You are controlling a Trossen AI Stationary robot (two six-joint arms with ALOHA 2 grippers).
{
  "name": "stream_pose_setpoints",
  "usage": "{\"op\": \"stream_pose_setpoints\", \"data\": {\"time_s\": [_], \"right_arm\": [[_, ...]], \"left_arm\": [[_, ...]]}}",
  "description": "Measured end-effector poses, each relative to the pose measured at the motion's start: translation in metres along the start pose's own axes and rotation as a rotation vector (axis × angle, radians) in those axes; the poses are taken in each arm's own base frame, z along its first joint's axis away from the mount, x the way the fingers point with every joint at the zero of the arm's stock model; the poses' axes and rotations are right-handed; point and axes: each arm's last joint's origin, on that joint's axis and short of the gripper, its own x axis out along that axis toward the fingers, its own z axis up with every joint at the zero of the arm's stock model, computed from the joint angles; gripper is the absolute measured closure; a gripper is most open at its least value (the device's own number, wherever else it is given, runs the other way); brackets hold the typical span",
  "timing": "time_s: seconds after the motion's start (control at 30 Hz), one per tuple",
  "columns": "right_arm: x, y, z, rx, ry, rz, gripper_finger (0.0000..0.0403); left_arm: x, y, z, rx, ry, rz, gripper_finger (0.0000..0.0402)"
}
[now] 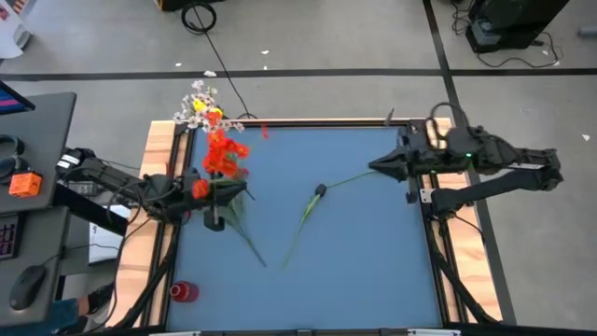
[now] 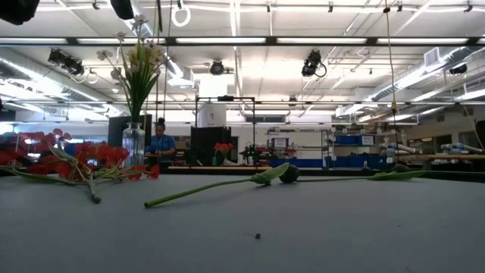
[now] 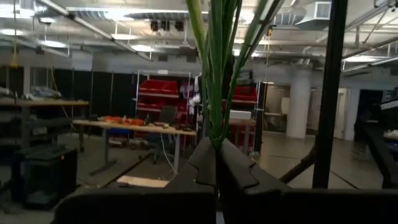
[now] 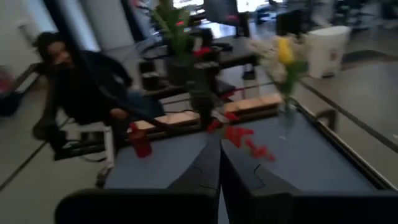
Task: Sort flowers into vase by color
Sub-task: Put the right red flowers into the red vase
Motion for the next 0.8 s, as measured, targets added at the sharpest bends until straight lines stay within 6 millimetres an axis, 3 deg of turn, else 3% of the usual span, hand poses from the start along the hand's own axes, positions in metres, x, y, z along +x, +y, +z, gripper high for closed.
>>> {"op": "stream_pose_setpoints", "data": {"time_s": [0.2,0.4,0.57,0.8], "right_arm": [[-0.024,-0.015,-0.045,0.062,-0.017,-0.085,0.0390],[-0.020,-0.025,-0.085,0.047,0.032,-0.124,0.0388],[-0.017,-0.029,-0.103,0.057,0.012,-0.137,0.0387],[-0.020,-0.030,-0.106,0.064,-0.020,-0.130,0.0387]], "left_arm": [[-0.004,-0.001,0.004,0.024,-0.012,0.025,0.0401],[-0.004,-0.001,0.003,0.027,-0.001,0.035,0.0401],[-0.004,0.000,0.003,0.027,0.006,0.047,0.0401],[-0.004,0.000,0.000,0.007,0.027,0.048,0.0401]]}}
